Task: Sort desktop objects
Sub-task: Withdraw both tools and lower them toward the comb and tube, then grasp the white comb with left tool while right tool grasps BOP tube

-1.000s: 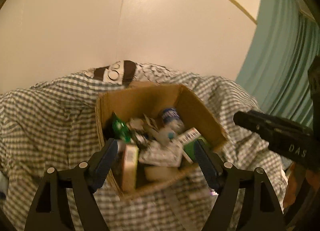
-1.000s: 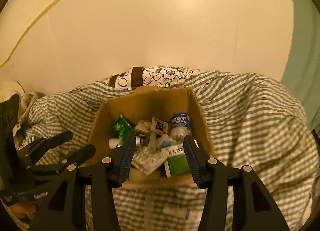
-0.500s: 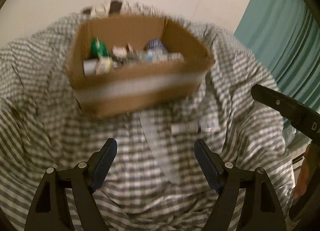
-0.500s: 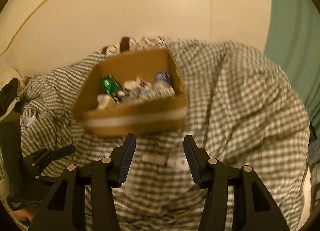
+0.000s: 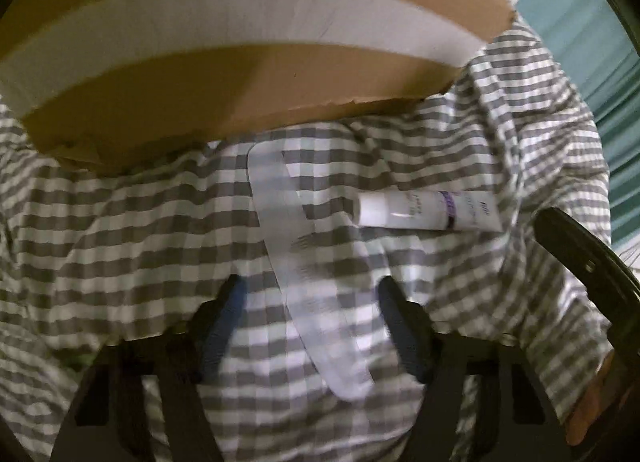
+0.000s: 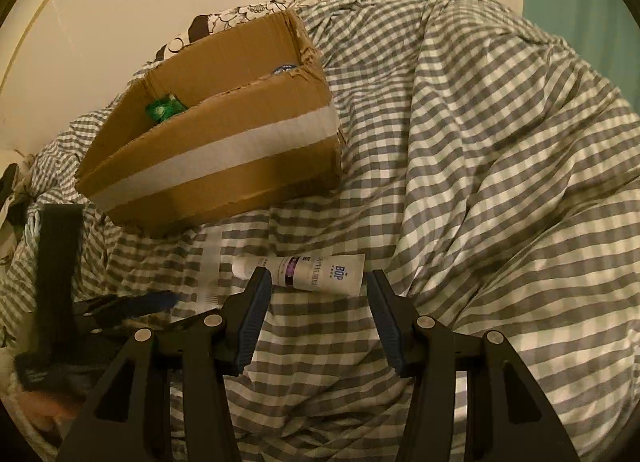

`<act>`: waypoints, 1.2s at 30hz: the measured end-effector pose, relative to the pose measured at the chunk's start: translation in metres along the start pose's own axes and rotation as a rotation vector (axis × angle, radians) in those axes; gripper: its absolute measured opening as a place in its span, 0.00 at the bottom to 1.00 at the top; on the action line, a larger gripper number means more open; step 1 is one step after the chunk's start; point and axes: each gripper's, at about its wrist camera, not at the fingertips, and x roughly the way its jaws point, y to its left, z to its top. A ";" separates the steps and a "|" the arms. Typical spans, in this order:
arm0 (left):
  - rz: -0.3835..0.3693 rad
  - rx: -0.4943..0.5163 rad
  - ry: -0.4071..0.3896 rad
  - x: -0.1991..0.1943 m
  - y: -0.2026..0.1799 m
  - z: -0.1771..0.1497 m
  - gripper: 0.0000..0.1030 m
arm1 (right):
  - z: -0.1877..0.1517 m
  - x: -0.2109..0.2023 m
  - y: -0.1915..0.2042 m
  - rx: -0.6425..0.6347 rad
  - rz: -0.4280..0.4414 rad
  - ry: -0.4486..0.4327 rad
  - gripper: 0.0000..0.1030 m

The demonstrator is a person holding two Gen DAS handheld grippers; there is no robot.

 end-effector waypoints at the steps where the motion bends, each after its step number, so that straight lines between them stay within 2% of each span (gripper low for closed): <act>1: -0.001 0.001 0.008 0.004 0.000 0.001 0.64 | 0.001 0.003 -0.001 0.001 0.002 0.004 0.48; 3: 0.009 0.016 0.009 0.008 -0.001 -0.001 0.51 | 0.001 0.008 0.000 -0.003 0.000 0.019 0.48; 4: 0.017 0.030 0.007 0.008 -0.001 -0.002 0.41 | 0.002 0.011 0.002 -0.007 -0.003 0.028 0.48; 6: 0.013 0.040 -0.004 0.004 0.000 -0.003 0.32 | 0.002 0.015 0.006 -0.019 -0.011 0.041 0.48; 8: 0.007 0.039 -0.024 -0.004 0.004 -0.005 0.15 | 0.002 0.016 0.009 -0.036 -0.010 0.044 0.48; 10: 0.006 0.046 -0.039 -0.014 0.008 -0.007 0.10 | 0.004 0.016 0.013 -0.061 -0.002 0.044 0.48; 12: -0.001 0.062 -0.041 -0.023 0.012 -0.010 0.08 | 0.008 0.020 0.017 -0.110 0.007 0.065 0.48; 15: -0.010 0.076 -0.042 -0.034 0.017 -0.015 0.07 | 0.017 0.027 0.034 -0.269 -0.038 0.094 0.48; 18: -0.040 0.077 -0.006 -0.031 0.018 -0.015 0.07 | 0.019 0.041 0.056 -0.452 -0.026 0.129 0.48; 24: -0.044 0.102 0.008 -0.021 0.004 -0.011 0.09 | 0.016 0.090 0.063 -0.544 0.037 0.275 0.48; 25: -0.042 0.100 0.010 -0.021 0.006 -0.011 0.13 | 0.015 0.097 0.063 -0.551 0.043 0.295 0.48; 26: -0.041 0.097 0.012 -0.020 0.007 -0.010 0.22 | 0.015 0.102 0.063 -0.552 0.046 0.310 0.48; 28: -0.048 0.089 0.019 -0.020 0.011 -0.011 0.27 | 0.016 0.116 0.058 -0.523 0.055 0.341 0.48; 30: -0.045 0.089 0.029 -0.017 0.011 -0.010 0.27 | 0.018 0.119 0.052 -0.473 0.068 0.336 0.45; 31: -0.042 0.092 0.031 -0.016 0.009 -0.010 0.27 | 0.019 0.116 0.048 -0.441 0.062 0.323 0.39; 32: -0.042 0.097 0.031 -0.016 0.007 -0.010 0.27 | 0.021 0.114 0.045 -0.417 0.050 0.316 0.29; 33: -0.041 0.105 0.031 -0.016 0.005 -0.010 0.27 | 0.022 0.111 0.042 -0.394 0.047 0.312 0.26; 36: -0.037 0.132 0.029 -0.016 0.001 -0.013 0.27 | 0.022 0.093 0.032 -0.319 0.033 0.269 0.23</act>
